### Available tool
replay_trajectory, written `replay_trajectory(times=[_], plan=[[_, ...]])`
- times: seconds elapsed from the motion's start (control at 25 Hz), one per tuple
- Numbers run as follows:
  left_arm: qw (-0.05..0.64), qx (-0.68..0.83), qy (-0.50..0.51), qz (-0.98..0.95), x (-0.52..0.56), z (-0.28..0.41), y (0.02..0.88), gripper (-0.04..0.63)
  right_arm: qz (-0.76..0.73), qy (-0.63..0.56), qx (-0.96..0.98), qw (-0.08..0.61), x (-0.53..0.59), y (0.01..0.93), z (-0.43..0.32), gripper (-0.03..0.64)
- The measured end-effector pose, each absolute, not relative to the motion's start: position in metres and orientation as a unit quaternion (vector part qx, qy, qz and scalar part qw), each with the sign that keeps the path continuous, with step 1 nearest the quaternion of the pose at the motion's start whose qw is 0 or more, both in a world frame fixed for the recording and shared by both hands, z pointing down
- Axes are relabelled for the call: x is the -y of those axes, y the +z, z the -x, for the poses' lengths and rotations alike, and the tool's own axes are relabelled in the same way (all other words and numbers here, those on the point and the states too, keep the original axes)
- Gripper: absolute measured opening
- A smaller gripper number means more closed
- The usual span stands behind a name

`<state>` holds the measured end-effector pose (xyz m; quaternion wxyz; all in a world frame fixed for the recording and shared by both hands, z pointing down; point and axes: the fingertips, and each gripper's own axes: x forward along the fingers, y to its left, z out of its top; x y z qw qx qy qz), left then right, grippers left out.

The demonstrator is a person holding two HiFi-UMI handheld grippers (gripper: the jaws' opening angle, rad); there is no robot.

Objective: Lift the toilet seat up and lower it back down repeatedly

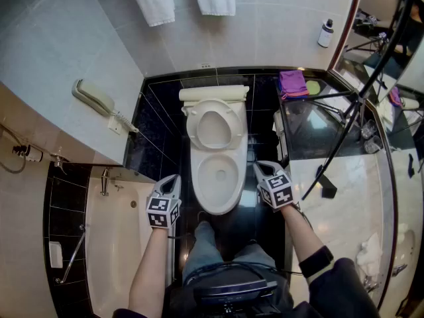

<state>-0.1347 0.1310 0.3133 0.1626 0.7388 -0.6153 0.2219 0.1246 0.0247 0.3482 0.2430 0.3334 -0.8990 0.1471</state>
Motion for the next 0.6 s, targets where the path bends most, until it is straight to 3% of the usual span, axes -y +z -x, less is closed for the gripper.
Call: replay_trajectory(times=[0.2, 0.48, 0.6], plan=[[0.153, 0.598, 0.219, -0.756, -0.089, 0.147, 0.339, 0.000, -0.350, 0.090, 0.888, 0.286, 0.025, 0.356, -0.086, 0.025], [0.162, 0.579, 0.215, -0.769, -0.037, 0.161, 0.378, 0.000, -0.340, 0.029, 0.872, 0.351, 0.114, 0.386, -0.035, 0.166], [0.162, 0.580, 0.215, -0.769, -0.018, 0.166, 0.391, 0.000, -0.331, -0.002, 0.867, 0.372, 0.156, 0.404, -0.017, 0.172]])
